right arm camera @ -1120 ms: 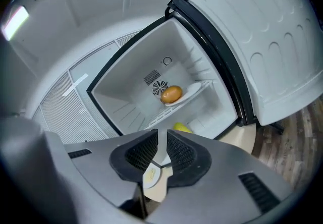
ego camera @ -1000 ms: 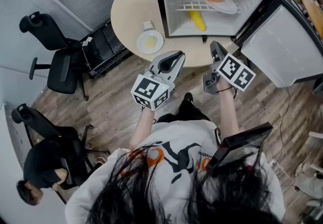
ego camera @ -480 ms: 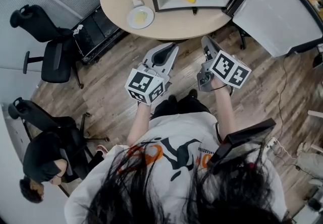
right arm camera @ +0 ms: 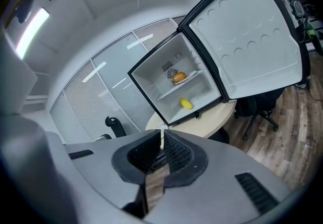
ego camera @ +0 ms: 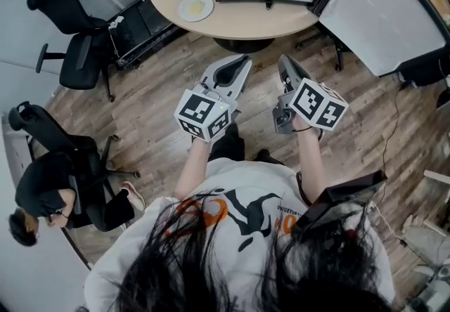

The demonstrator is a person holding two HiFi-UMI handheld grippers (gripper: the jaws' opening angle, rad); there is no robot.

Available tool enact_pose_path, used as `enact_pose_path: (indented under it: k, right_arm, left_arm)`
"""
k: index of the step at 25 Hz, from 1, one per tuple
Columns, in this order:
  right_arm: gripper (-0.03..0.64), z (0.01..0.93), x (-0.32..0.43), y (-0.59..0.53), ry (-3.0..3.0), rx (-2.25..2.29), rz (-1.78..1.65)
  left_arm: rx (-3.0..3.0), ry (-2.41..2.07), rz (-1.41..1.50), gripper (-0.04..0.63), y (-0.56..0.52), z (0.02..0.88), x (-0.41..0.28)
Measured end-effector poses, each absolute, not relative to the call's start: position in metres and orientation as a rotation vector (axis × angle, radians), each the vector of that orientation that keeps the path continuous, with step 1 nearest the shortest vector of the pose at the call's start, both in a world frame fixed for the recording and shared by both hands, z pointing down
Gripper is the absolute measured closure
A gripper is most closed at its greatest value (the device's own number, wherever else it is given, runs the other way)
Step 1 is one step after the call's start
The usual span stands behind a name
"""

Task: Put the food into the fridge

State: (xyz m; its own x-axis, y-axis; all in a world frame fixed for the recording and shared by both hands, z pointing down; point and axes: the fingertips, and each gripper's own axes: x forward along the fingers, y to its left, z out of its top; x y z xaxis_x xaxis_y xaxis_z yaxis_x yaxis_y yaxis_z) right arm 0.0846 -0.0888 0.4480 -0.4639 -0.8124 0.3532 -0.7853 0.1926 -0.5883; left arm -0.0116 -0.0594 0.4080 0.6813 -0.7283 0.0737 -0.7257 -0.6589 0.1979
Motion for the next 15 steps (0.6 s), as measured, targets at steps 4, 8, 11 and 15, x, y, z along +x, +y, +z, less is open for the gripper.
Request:
enact_pose_path:
  k: [4,8,11,15]
  right_arm:
    - [0.588,0.454,0.103,-0.055,2.453,-1.53,-1.182]
    - [0.588,0.454,0.119,-0.031,2.501,-1.464,-1.182]
    - [0.588,0.452,0.131,-0.014,2.525,-1.442,-1.169]
    - [0.589,0.447,0.142,0.002,2.546,-1.414,-1.149]
  left_arm:
    - [2.67,-1.192,0.005,0.563,-0.025,0.412,0.021]
    - [2.677,-1.203,0.027,0.563,0.006,0.414,0.052]
    - [2.68,-1.218,0.035,0.563,0.023,0.413,0.069]
    - [2.684,-1.244,0.049,0.563,0.042,0.411,0.082]
